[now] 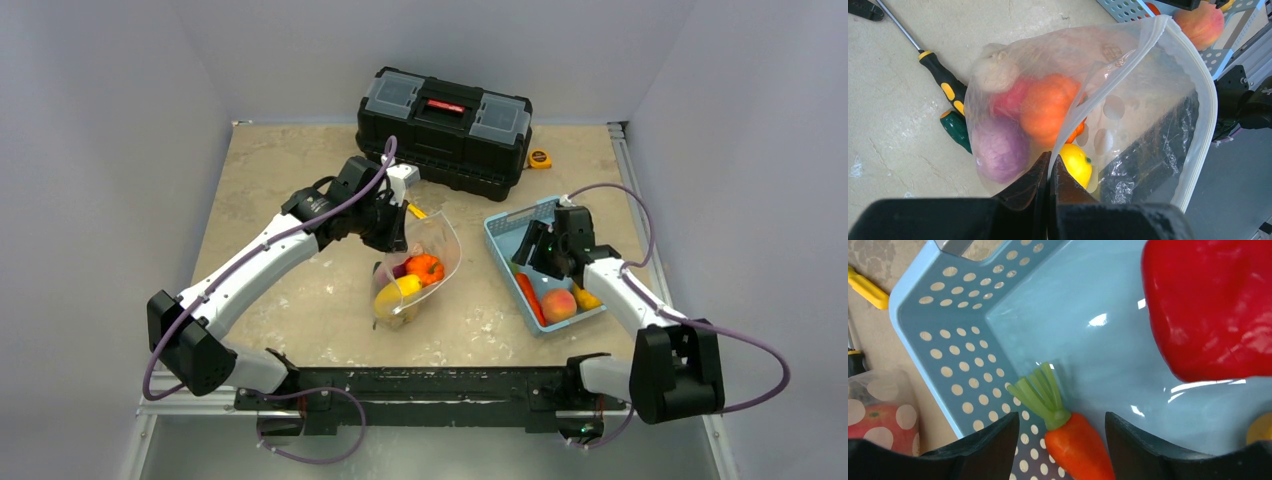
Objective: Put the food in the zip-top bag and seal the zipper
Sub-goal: Pick up the fake vegetable from the bin.
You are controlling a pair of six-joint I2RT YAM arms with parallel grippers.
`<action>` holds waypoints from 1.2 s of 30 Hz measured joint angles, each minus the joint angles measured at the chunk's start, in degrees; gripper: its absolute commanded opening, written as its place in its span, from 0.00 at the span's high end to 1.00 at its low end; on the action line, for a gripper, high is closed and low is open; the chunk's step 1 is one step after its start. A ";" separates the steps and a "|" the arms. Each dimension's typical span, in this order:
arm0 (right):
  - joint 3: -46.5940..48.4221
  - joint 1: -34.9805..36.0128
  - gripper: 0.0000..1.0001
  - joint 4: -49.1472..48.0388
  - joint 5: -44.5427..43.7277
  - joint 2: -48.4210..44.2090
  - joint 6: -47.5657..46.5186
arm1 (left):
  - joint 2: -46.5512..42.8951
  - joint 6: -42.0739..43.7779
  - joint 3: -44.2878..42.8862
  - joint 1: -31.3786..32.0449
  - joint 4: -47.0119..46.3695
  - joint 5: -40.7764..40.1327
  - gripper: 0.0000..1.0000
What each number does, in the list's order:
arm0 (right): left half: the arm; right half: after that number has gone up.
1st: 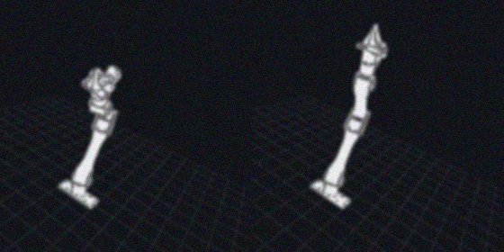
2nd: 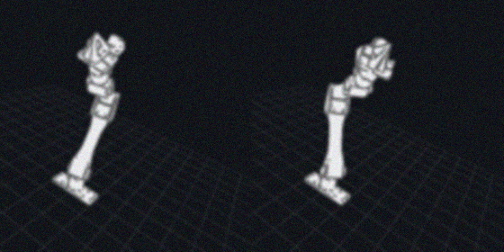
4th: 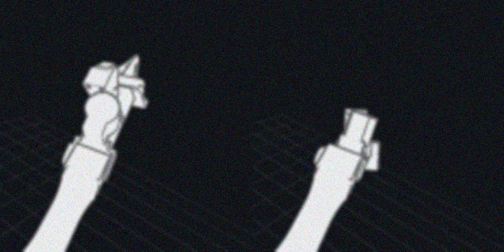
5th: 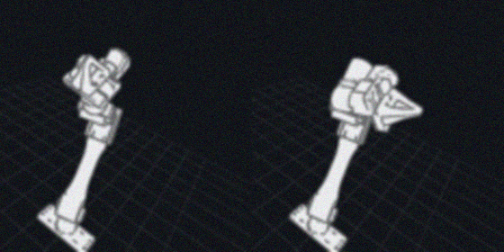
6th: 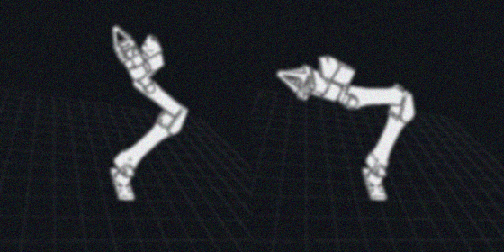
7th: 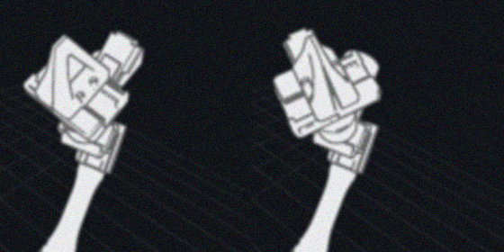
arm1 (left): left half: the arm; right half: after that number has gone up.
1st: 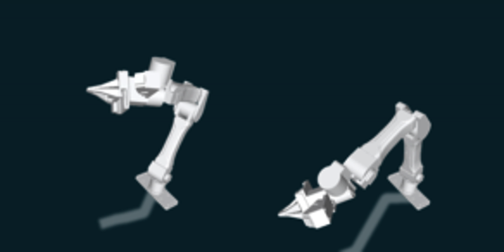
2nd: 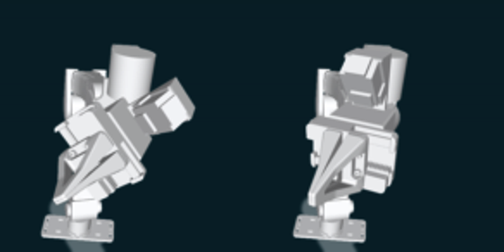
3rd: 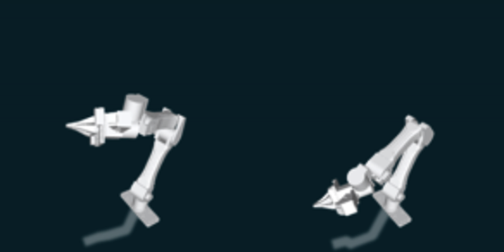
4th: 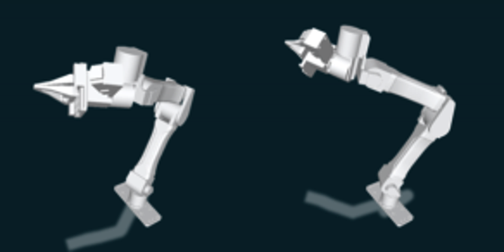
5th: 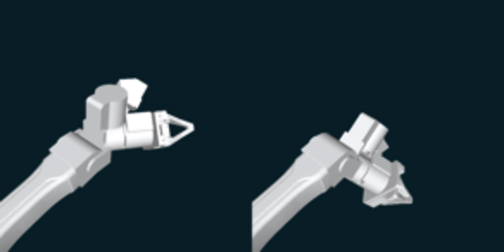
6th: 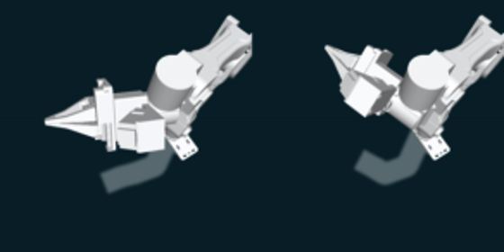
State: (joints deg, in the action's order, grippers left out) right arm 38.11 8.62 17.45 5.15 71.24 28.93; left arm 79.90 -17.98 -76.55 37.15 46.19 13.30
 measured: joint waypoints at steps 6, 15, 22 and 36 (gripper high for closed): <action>-0.48 0.00 0.37 4.57 -0.92 -3.56 2.80 | 0.00 0.00 0.00 0.00 0.02 0.00 1.00; -2.99 0.11 0.41 6.97 0.44 -4.81 4.33 | 0.00 0.00 0.00 0.00 0.02 0.00 1.00; -3.10 0.79 0.47 5.20 0.35 -0.63 4.63 | 0.00 0.00 0.00 0.00 0.13 0.00 1.00; -1.90 0.85 1.00 0.17 -2.93 4.57 5.95 | 0.00 0.00 -0.07 0.00 0.17 0.02 1.00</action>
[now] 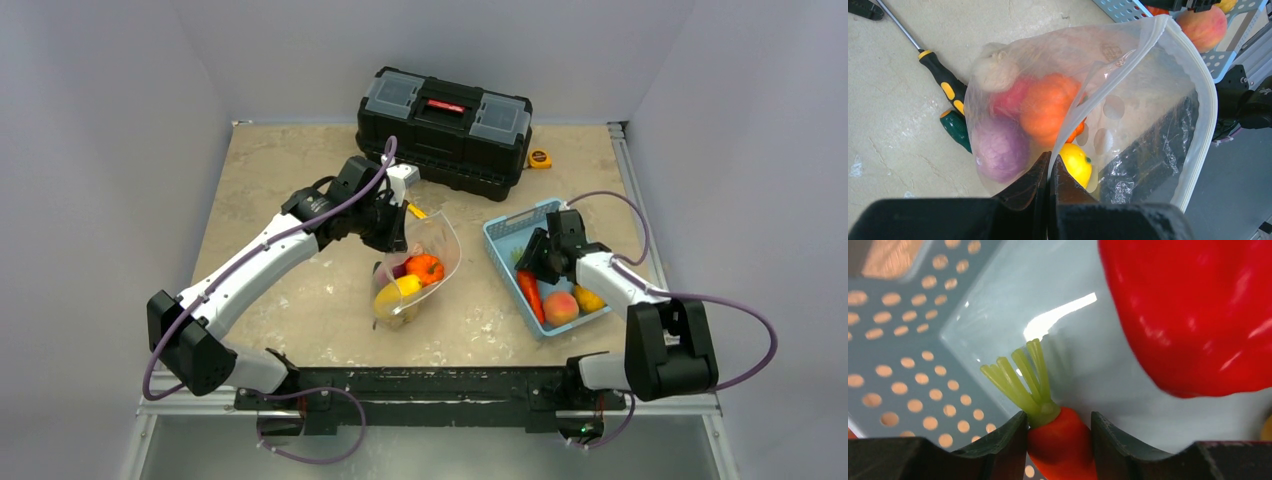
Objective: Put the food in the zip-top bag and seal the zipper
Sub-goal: Pick up the fake vegetable from the bin.
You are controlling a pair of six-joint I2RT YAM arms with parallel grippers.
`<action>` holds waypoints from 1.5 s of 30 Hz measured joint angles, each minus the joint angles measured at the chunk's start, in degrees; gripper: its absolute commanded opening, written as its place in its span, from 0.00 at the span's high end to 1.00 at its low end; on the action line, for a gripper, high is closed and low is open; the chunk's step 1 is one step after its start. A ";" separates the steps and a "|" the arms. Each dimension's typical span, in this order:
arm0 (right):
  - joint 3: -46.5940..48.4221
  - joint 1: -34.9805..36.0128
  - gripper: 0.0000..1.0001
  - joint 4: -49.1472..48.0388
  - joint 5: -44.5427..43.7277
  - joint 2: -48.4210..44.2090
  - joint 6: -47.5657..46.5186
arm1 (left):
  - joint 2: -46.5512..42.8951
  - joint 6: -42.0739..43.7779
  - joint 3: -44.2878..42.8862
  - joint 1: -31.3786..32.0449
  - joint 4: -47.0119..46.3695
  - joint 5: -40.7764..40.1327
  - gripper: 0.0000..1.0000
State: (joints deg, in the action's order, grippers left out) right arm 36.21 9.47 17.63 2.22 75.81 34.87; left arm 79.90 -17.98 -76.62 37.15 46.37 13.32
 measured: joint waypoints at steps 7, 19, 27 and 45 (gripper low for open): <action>8.72 0.00 0.65 1.18 -7.23 3.50 -1.22 | 0.00 0.00 0.00 0.00 0.02 0.00 1.00; 10.03 0.07 0.31 1.42 -9.99 5.38 -4.94 | 0.02 0.00 0.00 0.00 0.02 0.24 1.00; 4.28 0.09 0.46 0.26 -6.23 1.49 -5.64 | 0.04 0.00 0.00 0.00 0.02 0.61 1.00; 4.33 0.17 0.86 1.11 -7.13 1.14 -6.71 | 0.04 0.00 -0.04 0.00 0.02 0.63 1.00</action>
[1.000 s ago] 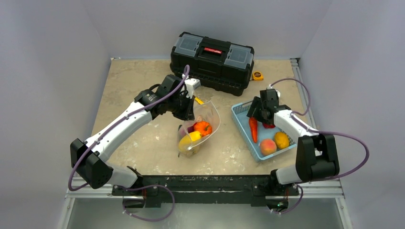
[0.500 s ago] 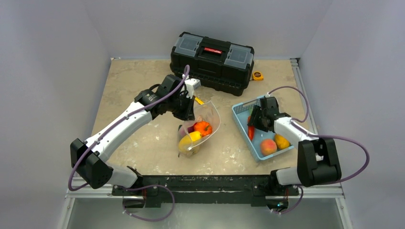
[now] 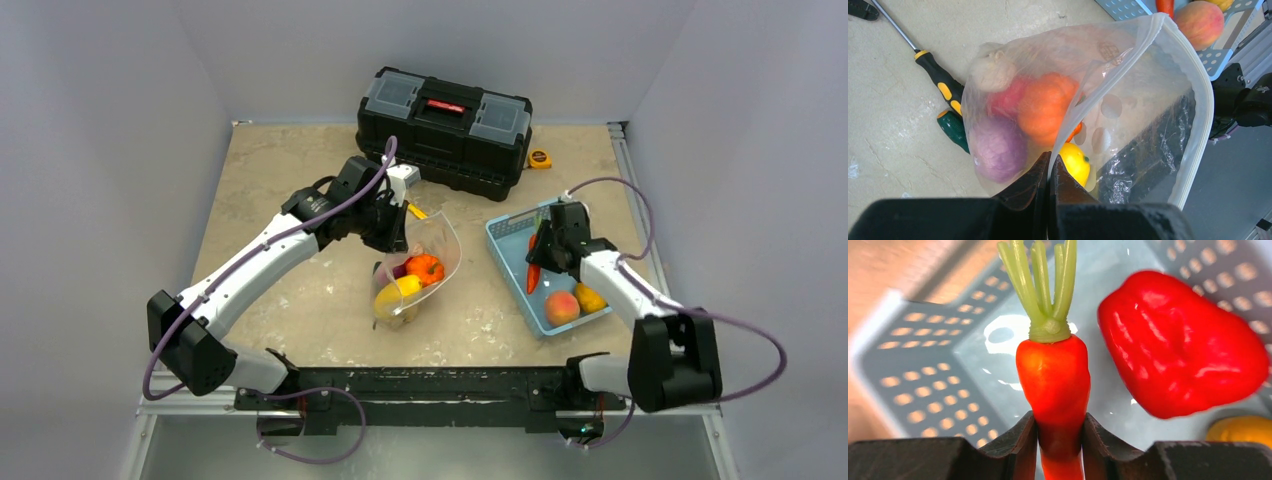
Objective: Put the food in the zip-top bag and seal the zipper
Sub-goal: Pick up the fake vegetable from the bin, then place the fake vegetable in the zipper food storage bag.
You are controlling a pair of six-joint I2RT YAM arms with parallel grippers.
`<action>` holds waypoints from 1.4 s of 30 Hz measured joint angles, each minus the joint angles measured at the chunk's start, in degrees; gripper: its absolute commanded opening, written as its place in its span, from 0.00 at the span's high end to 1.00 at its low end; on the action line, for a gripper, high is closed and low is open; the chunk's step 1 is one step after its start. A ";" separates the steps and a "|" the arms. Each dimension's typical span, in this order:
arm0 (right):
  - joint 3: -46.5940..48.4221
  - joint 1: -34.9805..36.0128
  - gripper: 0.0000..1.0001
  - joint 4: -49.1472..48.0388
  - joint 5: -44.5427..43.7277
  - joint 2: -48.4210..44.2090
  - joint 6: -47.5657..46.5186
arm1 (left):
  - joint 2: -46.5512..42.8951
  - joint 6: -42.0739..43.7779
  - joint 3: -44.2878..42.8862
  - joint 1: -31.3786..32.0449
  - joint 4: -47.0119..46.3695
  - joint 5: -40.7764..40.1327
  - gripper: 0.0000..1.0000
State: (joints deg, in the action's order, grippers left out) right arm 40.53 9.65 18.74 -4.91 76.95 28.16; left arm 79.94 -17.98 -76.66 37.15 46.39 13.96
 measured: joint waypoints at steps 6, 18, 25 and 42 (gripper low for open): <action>2.71 -0.02 0.89 2.89 2.08 -16.04 0.35 | 0.00 0.00 -0.04 0.00 0.00 0.02 1.00; -1.88 9.22 0.92 -12.57 33.90 -25.27 21.62 | 0.00 0.00 -0.04 0.00 0.02 0.02 1.00; 6.10 30.97 0.93 -15.85 31.58 -24.28 28.04 | -0.02 0.00 -0.04 0.00 0.02 0.00 1.00; 8.90 45.53 0.91 -15.19 20.02 -19.50 39.50 | -0.02 0.00 -0.04 -0.02 0.17 -0.50 1.00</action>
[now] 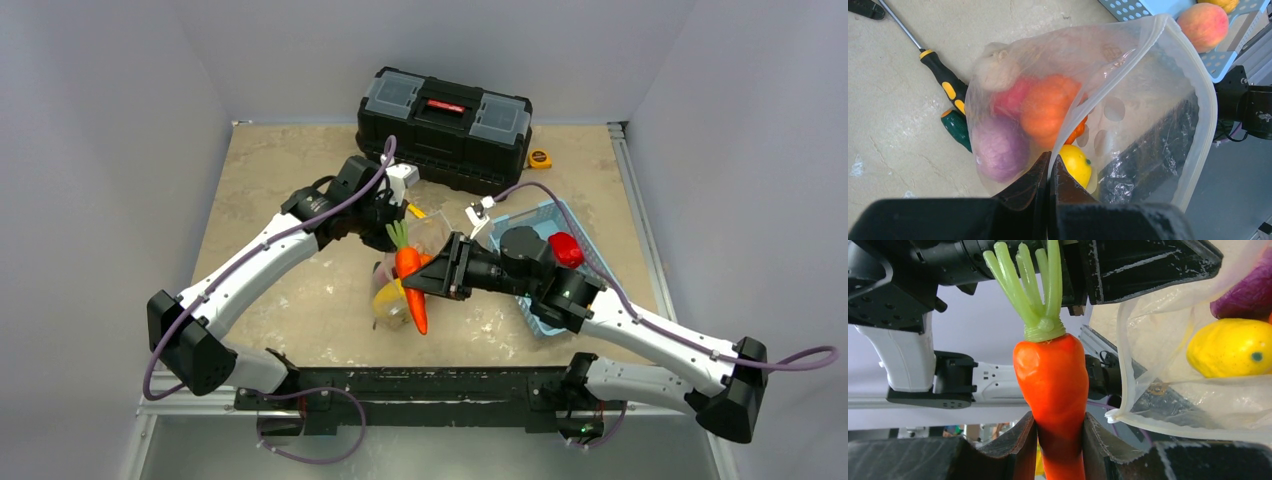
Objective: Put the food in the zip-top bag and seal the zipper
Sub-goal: Place the fake vegetable in the zipper food storage bag.
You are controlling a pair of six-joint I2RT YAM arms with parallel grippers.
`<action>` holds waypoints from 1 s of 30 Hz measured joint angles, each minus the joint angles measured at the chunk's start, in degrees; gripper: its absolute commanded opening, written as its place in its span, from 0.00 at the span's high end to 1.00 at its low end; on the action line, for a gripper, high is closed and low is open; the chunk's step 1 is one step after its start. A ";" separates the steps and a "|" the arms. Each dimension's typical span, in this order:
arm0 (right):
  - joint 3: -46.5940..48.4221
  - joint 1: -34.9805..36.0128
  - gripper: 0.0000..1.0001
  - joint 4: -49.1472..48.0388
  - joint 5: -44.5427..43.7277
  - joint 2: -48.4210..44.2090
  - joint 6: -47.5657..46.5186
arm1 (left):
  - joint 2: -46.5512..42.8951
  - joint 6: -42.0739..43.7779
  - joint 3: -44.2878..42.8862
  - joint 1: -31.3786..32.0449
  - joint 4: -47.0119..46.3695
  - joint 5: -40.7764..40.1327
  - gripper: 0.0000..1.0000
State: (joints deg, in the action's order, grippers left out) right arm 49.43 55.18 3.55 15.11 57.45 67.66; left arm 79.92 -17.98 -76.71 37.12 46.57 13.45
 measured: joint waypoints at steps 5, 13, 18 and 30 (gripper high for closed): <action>-2.19 0.33 0.89 -0.20 -3.17 -2.71 8.50 | 0.00 0.00 0.00 0.02 0.02 -0.17 1.00; -5.57 -0.44 0.87 8.41 -10.64 -4.59 18.71 | -0.46 0.02 -0.02 0.02 0.24 0.04 1.00; -5.75 -0.44 0.75 9.11 -11.26 -4.20 19.78 | -0.46 0.00 -0.02 0.02 0.24 0.13 1.00; -1.84 -0.98 0.58 9.22 -14.14 5.40 20.57 | -0.63 0.00 -0.02 0.02 0.28 0.15 1.00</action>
State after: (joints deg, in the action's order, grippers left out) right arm 47.59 54.19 12.78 0.97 62.85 88.23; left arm 79.29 -17.98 -76.73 37.15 46.85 13.61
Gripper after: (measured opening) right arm 0.374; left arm 0.002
